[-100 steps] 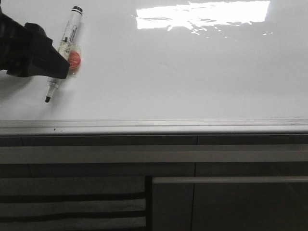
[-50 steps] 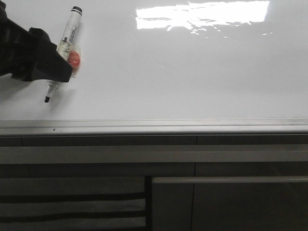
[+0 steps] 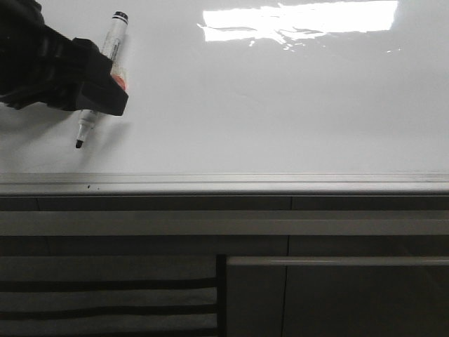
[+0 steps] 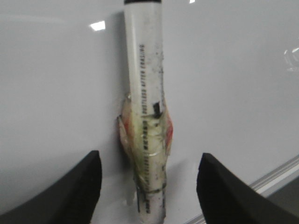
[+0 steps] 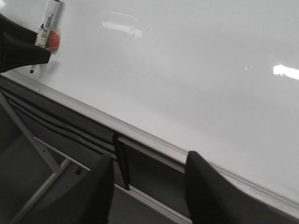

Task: Write number 0 on whiteboard

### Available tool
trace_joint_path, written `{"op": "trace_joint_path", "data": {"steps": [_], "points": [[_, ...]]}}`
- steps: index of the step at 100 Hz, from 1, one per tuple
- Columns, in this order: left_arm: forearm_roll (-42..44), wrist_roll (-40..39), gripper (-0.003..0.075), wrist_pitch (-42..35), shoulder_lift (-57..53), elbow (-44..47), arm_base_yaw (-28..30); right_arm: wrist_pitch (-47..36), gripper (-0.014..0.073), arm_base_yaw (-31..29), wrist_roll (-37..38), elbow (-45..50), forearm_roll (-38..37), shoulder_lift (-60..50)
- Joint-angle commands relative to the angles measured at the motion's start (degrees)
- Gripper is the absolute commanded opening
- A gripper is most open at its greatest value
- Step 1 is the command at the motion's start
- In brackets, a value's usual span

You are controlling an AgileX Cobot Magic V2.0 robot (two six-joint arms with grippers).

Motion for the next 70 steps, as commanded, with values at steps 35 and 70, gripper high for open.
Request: {"op": "trace_joint_path", "data": {"steps": [35, 70], "points": [[0.3, -0.2, 0.0195, -4.7, 2.5, -2.0, 0.2, -4.0, 0.0299, -0.1, 0.3, -1.2, 0.6, 0.9], [0.4, -0.2, -0.0019, -4.3, 2.5, -2.0, 0.2, -3.9, 0.0299, -0.1, 0.3, -1.2, 0.6, 0.9]]}}
